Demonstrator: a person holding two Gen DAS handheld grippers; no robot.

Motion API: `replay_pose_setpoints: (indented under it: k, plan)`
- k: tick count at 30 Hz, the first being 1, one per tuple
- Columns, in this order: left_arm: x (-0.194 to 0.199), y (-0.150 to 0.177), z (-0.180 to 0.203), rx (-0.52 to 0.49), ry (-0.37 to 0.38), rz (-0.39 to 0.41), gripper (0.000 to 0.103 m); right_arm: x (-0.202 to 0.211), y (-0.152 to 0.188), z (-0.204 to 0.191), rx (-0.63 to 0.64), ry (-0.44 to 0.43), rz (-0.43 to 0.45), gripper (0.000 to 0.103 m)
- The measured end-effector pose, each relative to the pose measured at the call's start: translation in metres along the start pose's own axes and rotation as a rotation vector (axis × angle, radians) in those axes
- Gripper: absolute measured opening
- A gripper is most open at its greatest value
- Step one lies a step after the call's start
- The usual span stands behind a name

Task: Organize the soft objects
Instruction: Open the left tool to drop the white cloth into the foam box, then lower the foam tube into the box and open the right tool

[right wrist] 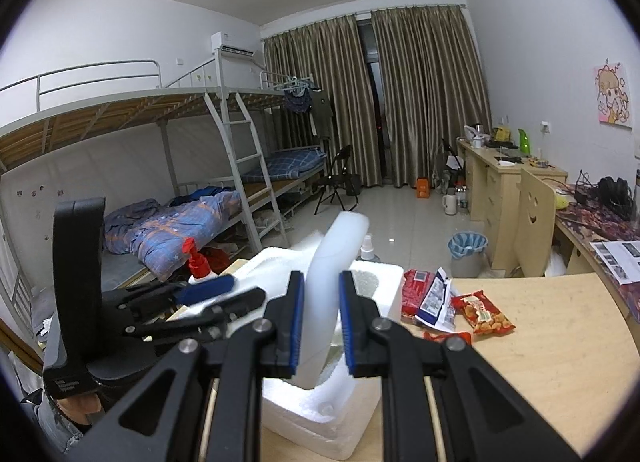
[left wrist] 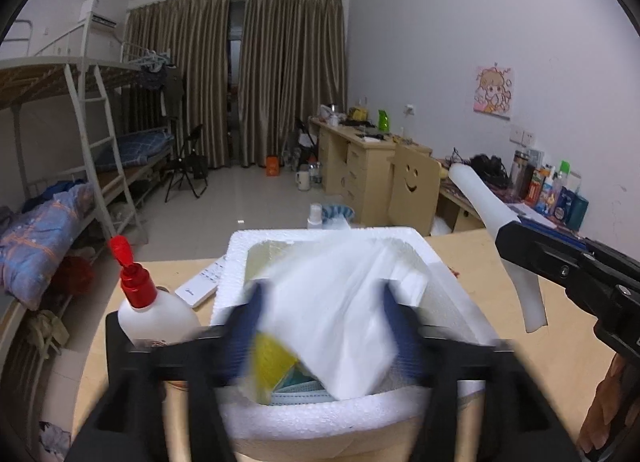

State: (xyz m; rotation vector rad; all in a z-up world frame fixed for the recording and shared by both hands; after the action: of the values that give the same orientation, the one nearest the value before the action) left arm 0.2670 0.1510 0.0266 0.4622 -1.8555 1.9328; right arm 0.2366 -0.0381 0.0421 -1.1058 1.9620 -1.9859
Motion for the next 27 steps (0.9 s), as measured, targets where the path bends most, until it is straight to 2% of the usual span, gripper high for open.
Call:
replay_pose_setpoints:
  k: [4,16,20,27]
  plan:
    - [0.009,0.000,0.001,0.006,-0.036,0.056,0.092,0.000,0.000,0.001,0.002,0.004,0.004,0.020]
    - [0.025,-0.001,-0.004,0.015,-0.063,0.098,0.093,-0.003,0.001,-0.001,0.007,0.003,-0.002,0.020]
    - [0.032,0.000,-0.006,0.009,-0.076,0.113,0.099,-0.007,0.001,-0.005,0.015,0.000,-0.008,0.020]
    - [0.043,0.000,-0.012,0.022,-0.094,0.140,0.102,-0.015,0.000,-0.010,0.024,-0.006,-0.023,0.020]
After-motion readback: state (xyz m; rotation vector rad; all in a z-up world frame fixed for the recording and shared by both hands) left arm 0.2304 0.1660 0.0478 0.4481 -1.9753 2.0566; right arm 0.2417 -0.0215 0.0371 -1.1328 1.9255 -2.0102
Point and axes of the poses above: each gripper's, at about its wrist camera, not at the fingertips, and x roughly against the way its jaws point, z to its right, y to its underside, the point moved 2 cm from there along -x, roughly the way its jaws point, and after that the axes turned 3 degrees about -z, right-handed, at the moved point
